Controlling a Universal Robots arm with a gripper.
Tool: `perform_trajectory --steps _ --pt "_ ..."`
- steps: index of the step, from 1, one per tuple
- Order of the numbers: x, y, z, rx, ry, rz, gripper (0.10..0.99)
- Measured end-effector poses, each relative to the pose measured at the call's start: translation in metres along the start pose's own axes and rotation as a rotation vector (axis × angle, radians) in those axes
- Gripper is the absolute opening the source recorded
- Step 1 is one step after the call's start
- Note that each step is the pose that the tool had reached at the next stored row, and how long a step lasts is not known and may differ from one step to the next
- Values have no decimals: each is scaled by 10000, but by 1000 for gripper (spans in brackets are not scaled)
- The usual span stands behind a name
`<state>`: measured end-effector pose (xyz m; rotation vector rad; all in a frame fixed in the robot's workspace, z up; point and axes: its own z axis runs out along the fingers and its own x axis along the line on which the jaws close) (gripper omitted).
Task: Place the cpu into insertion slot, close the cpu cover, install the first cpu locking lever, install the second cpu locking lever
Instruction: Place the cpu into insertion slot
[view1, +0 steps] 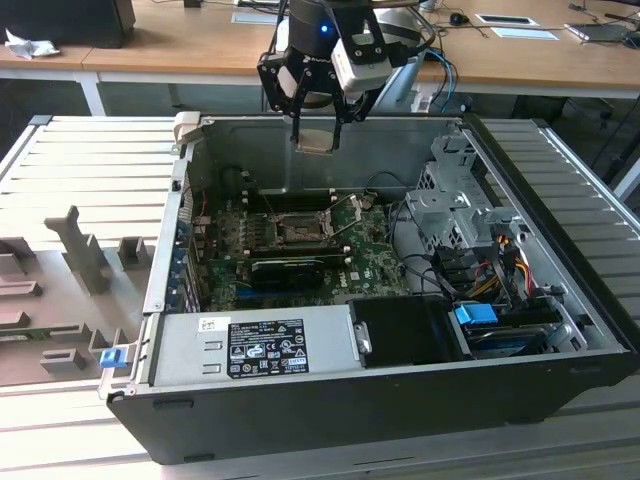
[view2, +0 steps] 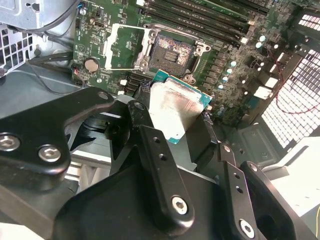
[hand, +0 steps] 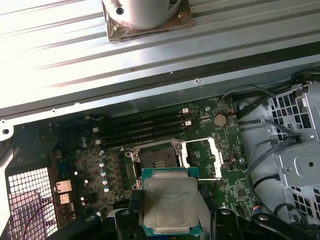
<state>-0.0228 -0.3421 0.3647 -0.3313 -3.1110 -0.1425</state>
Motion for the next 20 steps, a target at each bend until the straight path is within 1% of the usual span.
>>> perform_trajectory --steps 20 --pt "0 0 0 -5 -26 293 529"
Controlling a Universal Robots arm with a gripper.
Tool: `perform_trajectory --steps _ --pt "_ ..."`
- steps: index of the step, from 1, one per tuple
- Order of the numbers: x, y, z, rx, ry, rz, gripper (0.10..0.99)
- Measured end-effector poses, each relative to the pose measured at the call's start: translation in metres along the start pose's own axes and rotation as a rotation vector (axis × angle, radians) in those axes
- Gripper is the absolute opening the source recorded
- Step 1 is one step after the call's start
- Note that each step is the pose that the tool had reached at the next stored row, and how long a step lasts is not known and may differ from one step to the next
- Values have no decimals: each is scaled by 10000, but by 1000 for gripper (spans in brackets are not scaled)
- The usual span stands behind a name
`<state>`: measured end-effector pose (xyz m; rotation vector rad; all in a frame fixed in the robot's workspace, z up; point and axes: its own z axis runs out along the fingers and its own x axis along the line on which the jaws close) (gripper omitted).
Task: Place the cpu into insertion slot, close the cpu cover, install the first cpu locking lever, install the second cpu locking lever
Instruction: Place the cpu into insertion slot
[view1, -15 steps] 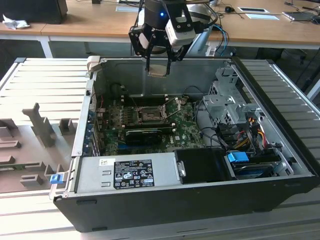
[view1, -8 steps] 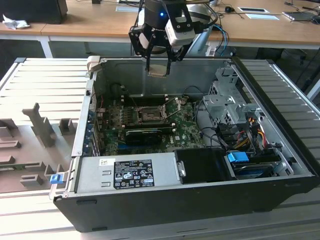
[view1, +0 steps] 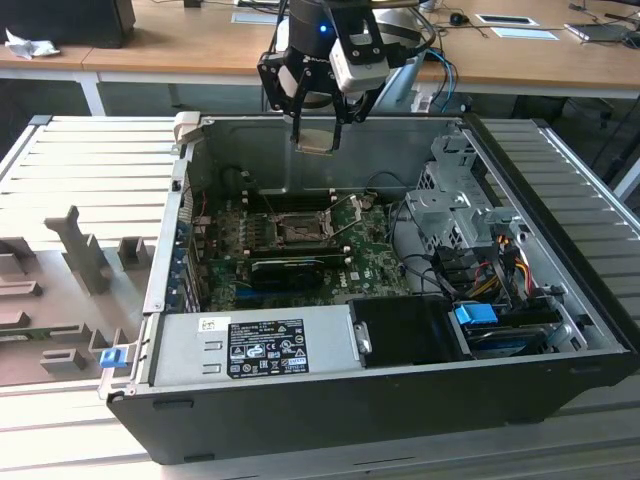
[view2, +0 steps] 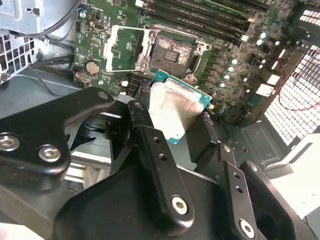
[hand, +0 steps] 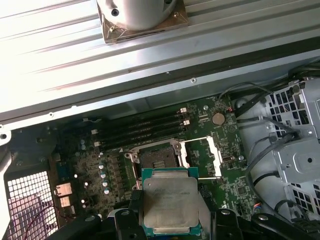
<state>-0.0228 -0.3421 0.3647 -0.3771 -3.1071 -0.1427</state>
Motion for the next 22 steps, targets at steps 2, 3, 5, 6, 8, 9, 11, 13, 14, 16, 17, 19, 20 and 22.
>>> perform_trajectory --steps 2,3,5,6,8,9,11,13,14,16,17,19,20,22 --pt "0 0 0 0 -2 20 529" --pt "0 0 0 0 -3 37 529" --pt "0 0 0 -2 -6 67 529" --pt "0 0 0 -2 -9 91 529" --pt "0 0 0 -2 -10 117 529" --pt "0 0 0 -3 -13 141 529" --pt "0 0 0 -3 -16 180 529" --pt "0 0 1 -4 -19 212 529" --pt "0 0 1 -4 -20 223 529" --pt "0 0 1 -5 -23 257 529" --pt "0 0 1 -6 -26 288 529" --pt "0 0 1 -6 -28 310 529" --pt "0 0 1 -6 -29 326 529" --pt "0 0 1 -7 -32 354 529"
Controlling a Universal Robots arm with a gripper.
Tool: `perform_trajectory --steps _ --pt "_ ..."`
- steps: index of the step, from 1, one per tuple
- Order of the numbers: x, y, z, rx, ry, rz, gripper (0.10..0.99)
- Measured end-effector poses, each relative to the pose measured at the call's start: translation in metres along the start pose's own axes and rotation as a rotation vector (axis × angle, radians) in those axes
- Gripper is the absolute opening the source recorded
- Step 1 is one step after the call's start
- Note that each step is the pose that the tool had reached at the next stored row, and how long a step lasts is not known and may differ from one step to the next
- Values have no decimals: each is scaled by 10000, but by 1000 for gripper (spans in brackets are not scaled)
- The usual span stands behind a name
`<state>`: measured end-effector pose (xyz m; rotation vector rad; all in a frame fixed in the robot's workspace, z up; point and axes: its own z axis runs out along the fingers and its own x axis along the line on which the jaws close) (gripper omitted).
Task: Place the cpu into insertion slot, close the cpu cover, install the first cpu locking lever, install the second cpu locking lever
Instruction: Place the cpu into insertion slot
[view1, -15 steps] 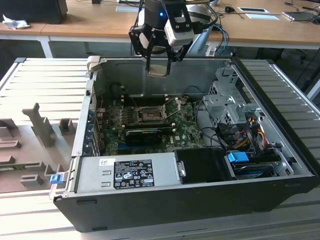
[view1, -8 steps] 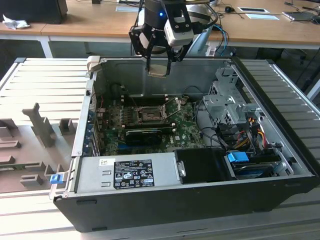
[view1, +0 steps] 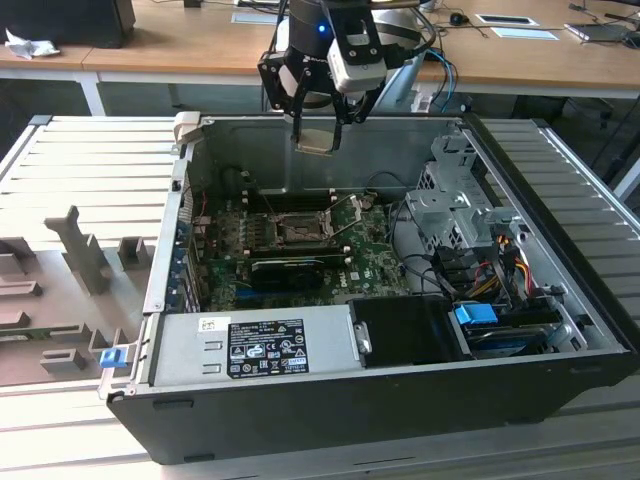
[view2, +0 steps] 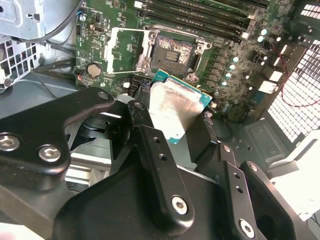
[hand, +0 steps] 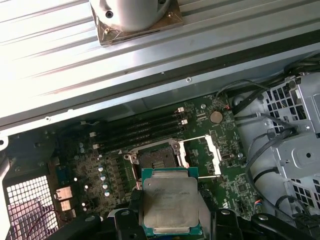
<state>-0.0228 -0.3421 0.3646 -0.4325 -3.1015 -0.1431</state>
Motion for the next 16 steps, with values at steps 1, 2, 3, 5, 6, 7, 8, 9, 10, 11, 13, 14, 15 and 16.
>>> perform_trajectory --steps 1,2,3,5,6,7,8,9,10,11,13,14,15,16 --pt "0 0 0 0 -2 22 529" --pt "0 0 0 -1 -4 43 529" --pt "0 0 0 0 -5 54 529" --pt "0 0 0 -2 -8 86 529" --pt "0 0 0 -2 -9 98 529" --pt "0 0 0 -2 -11 117 529" --pt "0 0 0 -3 -12 131 529" --pt "0 0 0 -3 -13 143 529" --pt "0 0 0 -3 -15 157 529" --pt "0 0 0 -3 -15 167 529" --pt "0 0 0 -4 -17 192 529" --pt "0 0 0 -4 -19 207 529" --pt "0 0 0 -4 -20 218 529" --pt "0 0 0 -4 -22 236 529"
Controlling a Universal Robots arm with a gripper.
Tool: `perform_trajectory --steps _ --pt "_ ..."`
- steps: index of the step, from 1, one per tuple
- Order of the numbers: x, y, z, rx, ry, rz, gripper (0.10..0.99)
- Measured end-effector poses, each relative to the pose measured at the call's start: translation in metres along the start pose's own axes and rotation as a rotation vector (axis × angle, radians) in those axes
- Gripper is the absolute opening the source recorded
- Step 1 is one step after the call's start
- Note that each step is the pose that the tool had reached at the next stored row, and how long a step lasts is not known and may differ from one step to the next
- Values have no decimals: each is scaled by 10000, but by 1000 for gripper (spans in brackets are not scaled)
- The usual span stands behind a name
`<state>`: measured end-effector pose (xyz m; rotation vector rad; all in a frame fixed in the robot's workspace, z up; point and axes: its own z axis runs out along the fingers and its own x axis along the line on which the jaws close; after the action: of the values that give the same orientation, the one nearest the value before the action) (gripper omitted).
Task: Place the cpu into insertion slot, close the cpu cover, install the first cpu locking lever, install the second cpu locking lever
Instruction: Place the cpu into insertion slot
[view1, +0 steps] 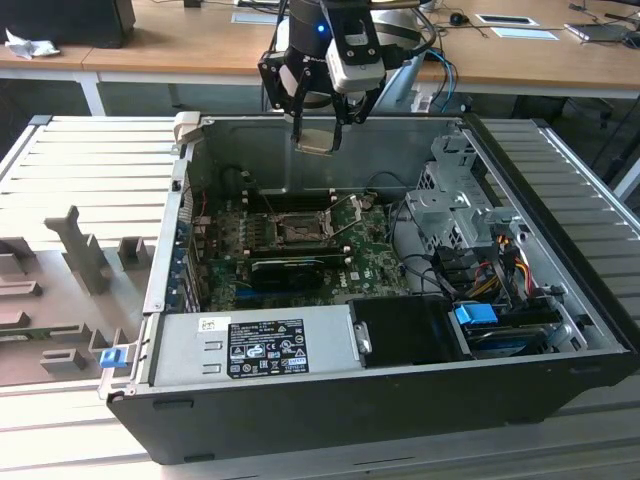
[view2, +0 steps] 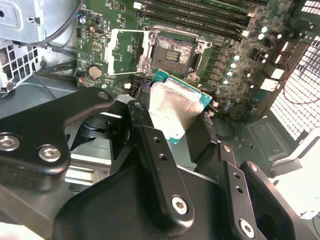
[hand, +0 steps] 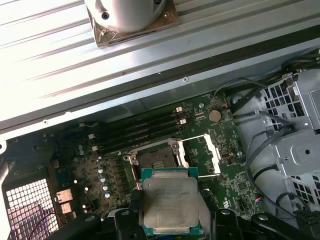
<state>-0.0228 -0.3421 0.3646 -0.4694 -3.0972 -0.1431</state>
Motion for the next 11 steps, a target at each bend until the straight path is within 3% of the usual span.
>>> perform_trajectory --steps 11 --pt "0 0 0 -4 -14 156 529"
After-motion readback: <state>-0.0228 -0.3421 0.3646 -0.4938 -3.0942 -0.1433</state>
